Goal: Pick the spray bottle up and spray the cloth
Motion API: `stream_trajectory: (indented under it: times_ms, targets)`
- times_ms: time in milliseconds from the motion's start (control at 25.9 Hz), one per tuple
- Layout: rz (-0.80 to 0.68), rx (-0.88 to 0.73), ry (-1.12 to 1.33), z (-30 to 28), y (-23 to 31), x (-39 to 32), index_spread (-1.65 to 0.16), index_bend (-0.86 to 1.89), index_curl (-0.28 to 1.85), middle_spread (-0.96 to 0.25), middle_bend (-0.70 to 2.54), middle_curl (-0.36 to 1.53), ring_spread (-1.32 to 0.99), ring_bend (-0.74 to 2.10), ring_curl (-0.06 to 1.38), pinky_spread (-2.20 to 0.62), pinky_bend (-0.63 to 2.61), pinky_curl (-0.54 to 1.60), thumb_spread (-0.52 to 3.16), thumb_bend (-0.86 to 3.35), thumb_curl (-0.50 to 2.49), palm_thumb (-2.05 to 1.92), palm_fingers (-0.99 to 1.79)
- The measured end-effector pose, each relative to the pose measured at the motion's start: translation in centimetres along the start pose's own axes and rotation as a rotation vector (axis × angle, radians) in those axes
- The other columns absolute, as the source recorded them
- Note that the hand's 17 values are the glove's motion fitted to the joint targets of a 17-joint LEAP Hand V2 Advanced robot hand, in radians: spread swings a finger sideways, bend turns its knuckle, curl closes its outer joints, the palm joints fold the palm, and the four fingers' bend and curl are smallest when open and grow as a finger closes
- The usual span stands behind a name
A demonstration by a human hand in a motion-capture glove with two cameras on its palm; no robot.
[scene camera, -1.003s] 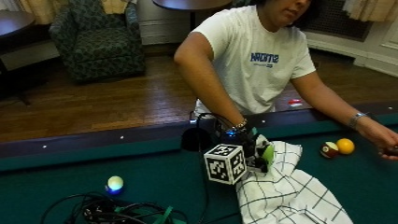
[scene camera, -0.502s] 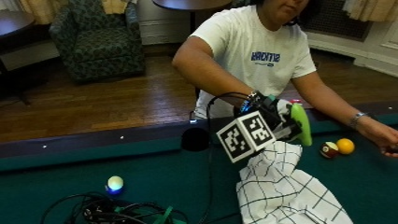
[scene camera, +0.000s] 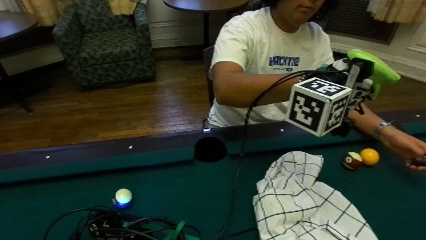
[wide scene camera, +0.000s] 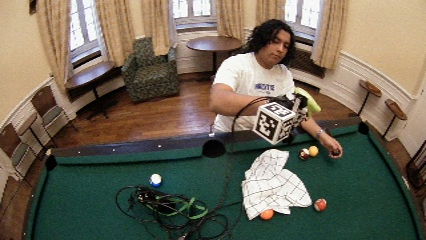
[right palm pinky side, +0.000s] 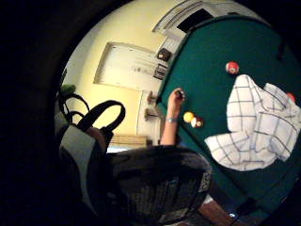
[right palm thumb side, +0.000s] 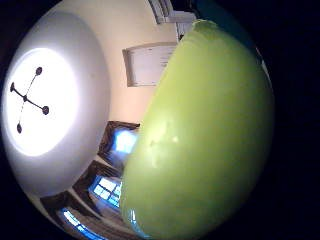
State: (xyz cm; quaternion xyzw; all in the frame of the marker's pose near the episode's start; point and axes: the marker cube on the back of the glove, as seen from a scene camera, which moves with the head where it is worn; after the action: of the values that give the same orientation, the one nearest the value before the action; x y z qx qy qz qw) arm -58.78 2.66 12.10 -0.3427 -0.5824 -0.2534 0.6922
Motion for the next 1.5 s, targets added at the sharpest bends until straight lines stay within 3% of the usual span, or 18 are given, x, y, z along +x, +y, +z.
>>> stream_trajectory:
  times_ms: [309, 695, 965, 1505]
  targets:
    - [-0.207, 0.032, 0.012, 6.6, -3.2, 2.9, -0.3, 0.3, 0.65, -0.22, 0.7, 0.58, -0.22, 0.79, 0.51, -0.28, 0.53, 0.45, 0.34, -0.03, 0.83, 0.93, 1.36]
    - [-0.315, 0.013, 0.143, 12.0, -7.7, 13.9, -0.3, 0.31, 0.66, -0.22, 0.71, 0.58, -0.22, 0.79, 0.51, -0.28, 0.52, 0.45, 0.32, -0.03, 0.84, 0.93, 1.36]
    - [-0.276, 0.068, 0.089, 13.5, -9.3, 20.4, -0.3, 0.31, 0.66, -0.21, 0.71, 0.58, -0.22, 0.79, 0.51, -0.28, 0.52, 0.45, 0.31, -0.03, 0.84, 0.92, 1.36]
    - [-0.268, 0.118, 0.076, 15.0, -13.6, 21.3, -0.3, 0.32, 0.67, -0.22, 0.71, 0.58, -0.22, 0.78, 0.51, -0.29, 0.51, 0.44, 0.28, -0.03, 0.85, 0.92, 1.37]
